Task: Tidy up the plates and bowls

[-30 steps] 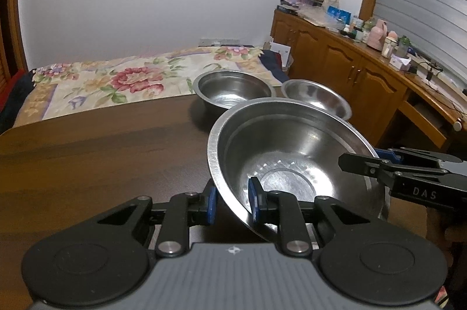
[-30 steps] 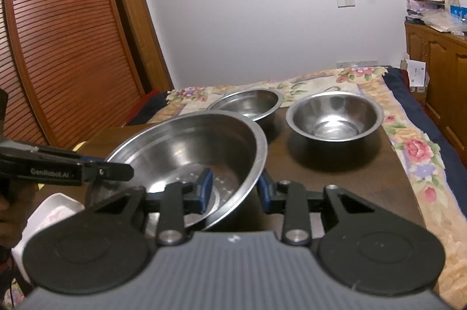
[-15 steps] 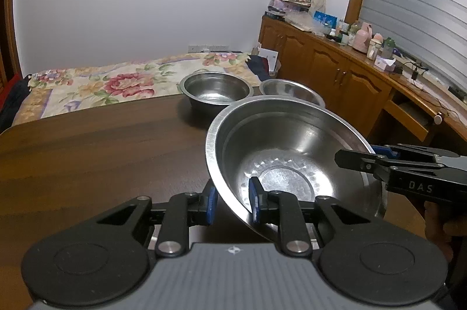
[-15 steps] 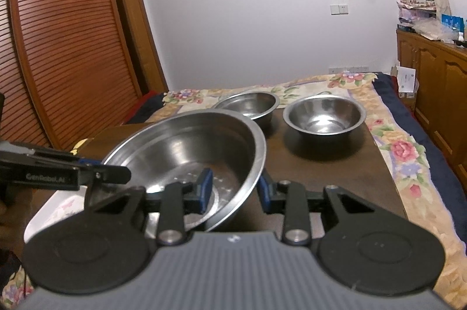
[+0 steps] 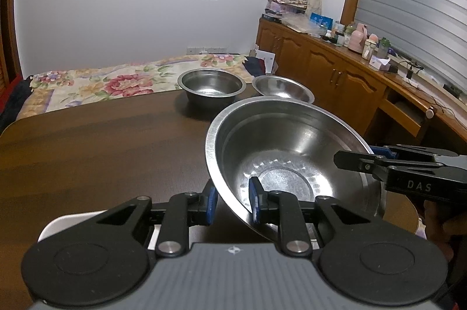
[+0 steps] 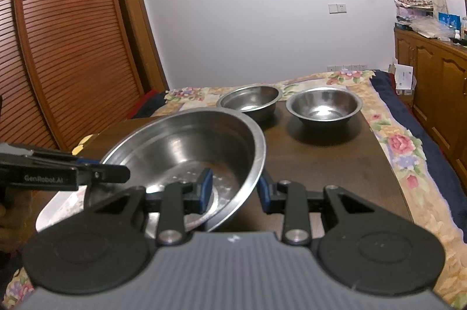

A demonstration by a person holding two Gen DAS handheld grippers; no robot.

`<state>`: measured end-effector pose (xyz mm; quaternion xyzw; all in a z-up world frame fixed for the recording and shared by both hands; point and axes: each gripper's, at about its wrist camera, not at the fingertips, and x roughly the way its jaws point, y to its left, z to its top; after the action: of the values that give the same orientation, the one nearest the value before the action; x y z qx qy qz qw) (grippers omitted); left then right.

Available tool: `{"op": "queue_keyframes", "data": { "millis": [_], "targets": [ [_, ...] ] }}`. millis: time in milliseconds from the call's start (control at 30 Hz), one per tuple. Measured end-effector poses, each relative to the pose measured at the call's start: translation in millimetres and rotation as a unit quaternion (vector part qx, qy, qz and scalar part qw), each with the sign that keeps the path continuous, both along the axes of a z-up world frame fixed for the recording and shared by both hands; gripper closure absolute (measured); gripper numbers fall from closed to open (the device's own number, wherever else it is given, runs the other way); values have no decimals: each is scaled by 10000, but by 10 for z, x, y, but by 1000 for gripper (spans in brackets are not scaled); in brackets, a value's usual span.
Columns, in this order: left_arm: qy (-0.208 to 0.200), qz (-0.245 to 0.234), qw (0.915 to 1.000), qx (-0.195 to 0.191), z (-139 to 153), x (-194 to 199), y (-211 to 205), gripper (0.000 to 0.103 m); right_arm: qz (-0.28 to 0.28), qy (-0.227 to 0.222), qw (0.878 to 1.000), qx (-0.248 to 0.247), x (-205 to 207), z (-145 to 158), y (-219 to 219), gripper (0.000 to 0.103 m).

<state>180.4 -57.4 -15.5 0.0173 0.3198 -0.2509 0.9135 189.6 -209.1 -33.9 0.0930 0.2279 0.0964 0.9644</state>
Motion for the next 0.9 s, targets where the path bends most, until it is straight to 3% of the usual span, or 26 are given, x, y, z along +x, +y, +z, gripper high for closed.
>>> {"op": "queue_keyframes", "data": {
  "millis": [900],
  "targets": [
    [239, -101, 9996, 141, -293, -177, -83, 78, -137, 317, 9993, 157, -204, -248, -39, 68]
  ]
}}
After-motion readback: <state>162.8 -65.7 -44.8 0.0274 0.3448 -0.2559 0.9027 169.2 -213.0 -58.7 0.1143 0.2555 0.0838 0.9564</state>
